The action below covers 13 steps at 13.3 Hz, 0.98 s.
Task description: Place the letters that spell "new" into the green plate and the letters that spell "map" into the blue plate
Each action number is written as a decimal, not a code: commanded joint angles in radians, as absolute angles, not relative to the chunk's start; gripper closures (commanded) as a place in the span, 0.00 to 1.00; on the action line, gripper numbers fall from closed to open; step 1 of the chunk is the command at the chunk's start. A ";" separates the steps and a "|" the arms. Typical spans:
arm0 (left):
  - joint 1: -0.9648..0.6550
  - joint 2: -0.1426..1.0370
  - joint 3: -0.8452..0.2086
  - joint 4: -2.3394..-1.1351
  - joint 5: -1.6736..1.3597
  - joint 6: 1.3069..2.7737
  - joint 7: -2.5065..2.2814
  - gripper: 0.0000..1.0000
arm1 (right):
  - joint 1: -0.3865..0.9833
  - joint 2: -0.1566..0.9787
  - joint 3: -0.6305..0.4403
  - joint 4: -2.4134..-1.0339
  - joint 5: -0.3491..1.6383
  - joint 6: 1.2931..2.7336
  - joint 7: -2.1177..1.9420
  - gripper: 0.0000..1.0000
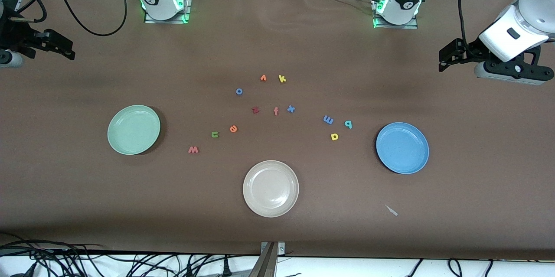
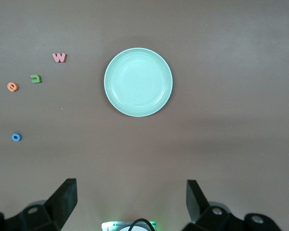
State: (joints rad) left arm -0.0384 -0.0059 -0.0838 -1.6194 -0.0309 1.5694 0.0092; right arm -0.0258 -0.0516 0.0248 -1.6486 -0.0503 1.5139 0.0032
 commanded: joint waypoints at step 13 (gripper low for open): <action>-0.040 -0.012 -0.086 -1.609 -0.006 1.552 0.002 0.00 | -0.035 -0.052 0.028 -1.637 -0.038 1.506 -0.002 0.00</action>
